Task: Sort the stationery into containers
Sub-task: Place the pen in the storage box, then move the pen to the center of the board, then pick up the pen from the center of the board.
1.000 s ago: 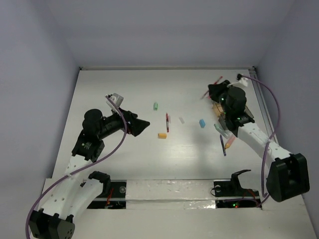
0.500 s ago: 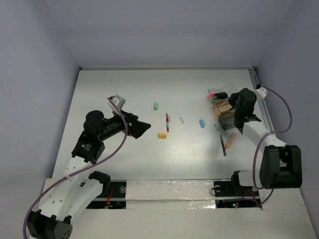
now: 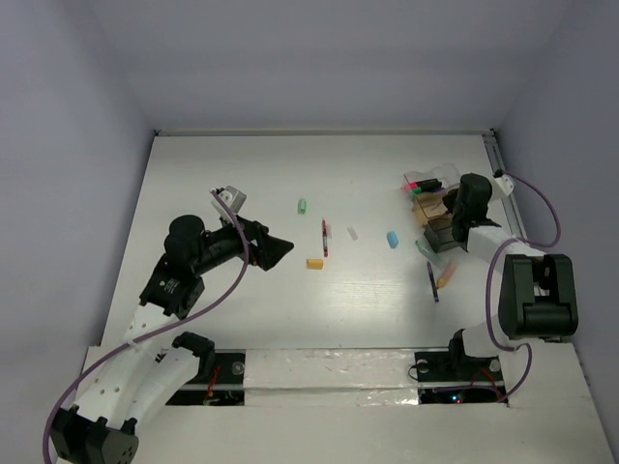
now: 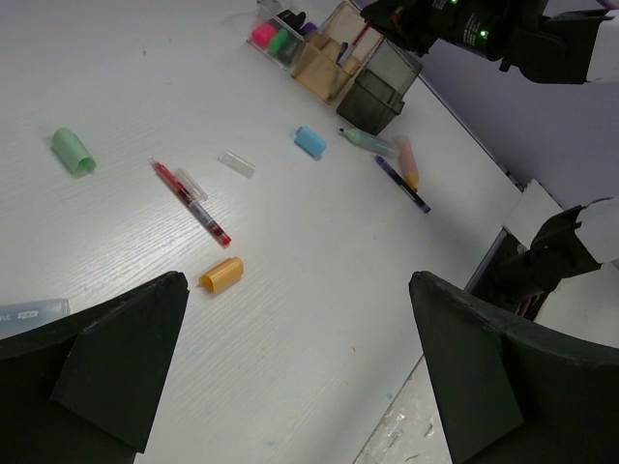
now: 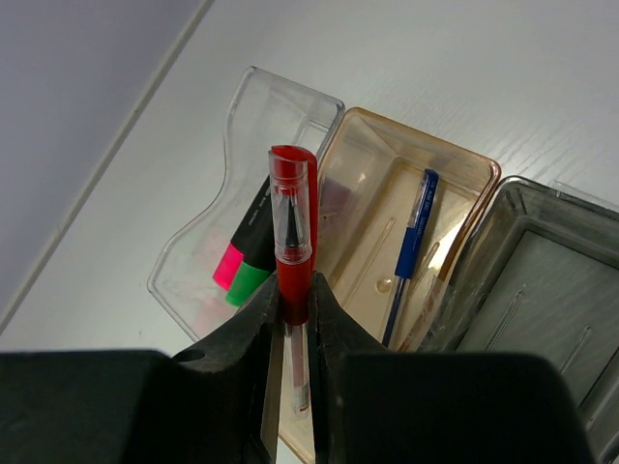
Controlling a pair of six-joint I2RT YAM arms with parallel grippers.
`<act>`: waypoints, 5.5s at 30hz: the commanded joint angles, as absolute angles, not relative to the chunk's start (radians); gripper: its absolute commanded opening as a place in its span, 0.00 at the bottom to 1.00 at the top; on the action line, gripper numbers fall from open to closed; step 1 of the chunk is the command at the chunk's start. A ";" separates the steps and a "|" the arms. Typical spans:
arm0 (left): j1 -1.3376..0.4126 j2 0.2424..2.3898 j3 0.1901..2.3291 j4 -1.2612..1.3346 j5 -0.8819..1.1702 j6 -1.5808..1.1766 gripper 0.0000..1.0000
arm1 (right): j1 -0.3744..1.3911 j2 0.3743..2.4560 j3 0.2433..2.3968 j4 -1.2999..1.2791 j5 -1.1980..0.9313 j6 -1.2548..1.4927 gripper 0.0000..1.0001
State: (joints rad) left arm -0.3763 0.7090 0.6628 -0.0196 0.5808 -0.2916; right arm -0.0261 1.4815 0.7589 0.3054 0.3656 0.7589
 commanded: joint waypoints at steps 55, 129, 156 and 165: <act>-0.568 0.448 0.746 -0.071 0.416 -0.222 0.99 | 0.021 1.279 0.833 -0.700 -0.034 0.383 0.51; -0.609 0.489 0.750 -0.097 0.331 -0.218 0.99 | 0.411 1.420 0.724 -0.565 0.035 0.647 0.52; -0.549 0.689 0.732 -0.058 0.472 -0.250 0.65 | 0.662 1.212 0.923 -0.053 0.035 0.604 0.00; -0.470 0.764 0.732 -0.041 0.500 -0.253 0.52 | 0.785 1.337 0.992 0.400 -0.067 0.618 0.00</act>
